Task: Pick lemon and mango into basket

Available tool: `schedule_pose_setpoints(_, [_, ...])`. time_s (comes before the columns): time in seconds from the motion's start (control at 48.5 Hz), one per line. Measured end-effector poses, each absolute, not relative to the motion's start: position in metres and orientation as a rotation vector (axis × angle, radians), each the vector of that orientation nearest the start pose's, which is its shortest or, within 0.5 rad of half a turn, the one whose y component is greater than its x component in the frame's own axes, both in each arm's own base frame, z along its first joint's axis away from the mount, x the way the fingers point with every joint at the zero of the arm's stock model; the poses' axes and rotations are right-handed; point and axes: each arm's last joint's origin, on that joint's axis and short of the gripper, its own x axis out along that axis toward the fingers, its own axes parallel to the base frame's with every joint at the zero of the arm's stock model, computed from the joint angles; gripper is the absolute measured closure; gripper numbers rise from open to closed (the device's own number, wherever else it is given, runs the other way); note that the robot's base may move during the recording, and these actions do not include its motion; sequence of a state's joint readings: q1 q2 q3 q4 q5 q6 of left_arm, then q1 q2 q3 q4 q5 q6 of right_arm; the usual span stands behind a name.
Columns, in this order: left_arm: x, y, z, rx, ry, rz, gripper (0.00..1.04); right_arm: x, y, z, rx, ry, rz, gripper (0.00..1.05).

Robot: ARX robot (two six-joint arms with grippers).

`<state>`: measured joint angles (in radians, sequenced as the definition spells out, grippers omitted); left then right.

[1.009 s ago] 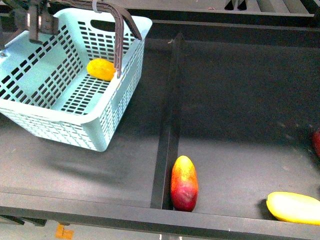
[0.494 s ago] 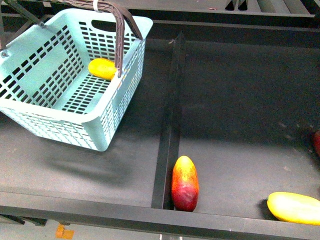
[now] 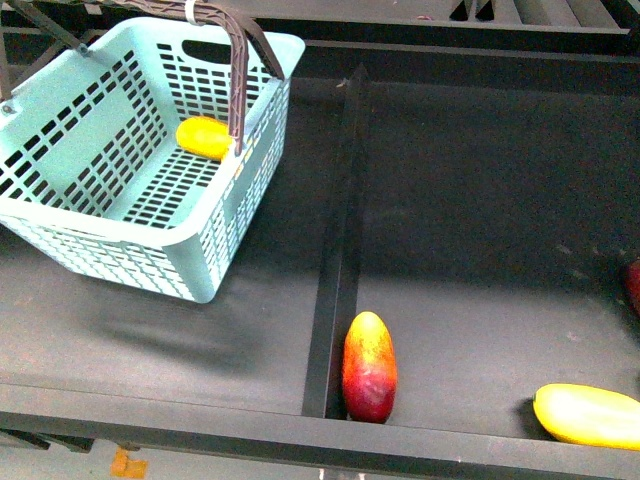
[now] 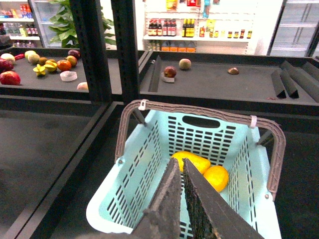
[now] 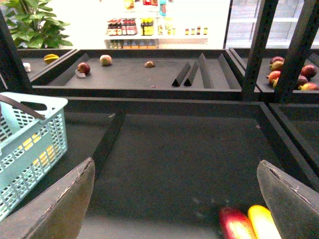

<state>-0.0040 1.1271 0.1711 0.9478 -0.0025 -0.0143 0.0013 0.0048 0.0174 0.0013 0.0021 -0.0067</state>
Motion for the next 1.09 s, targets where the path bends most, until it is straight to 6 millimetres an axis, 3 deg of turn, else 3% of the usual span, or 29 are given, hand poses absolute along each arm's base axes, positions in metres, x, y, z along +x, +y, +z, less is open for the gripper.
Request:
schedule_pose_setpoints(0.185, [0.171, -0.001, 0.162, -0.013, 0.016, -0.003, 1.01, 0.097, 0.0, 0.169, -0.007, -0.014, -0.001, 0.09])
schedule_pose_setpoints(0.35, [0.154, -0.001, 0.164, -0.011, 0.008, -0.003, 1.01, 0.097, 0.0, 0.169, -0.007, -0.014, 0.0, 0.09])
schedule_pose_setpoints(1.092, [0.116, 0.0, 0.172, -0.011, -0.016, -0.004, 1.01, 0.097, 0.0, 0.169, -0.007, -0.014, -0.001, 0.09])
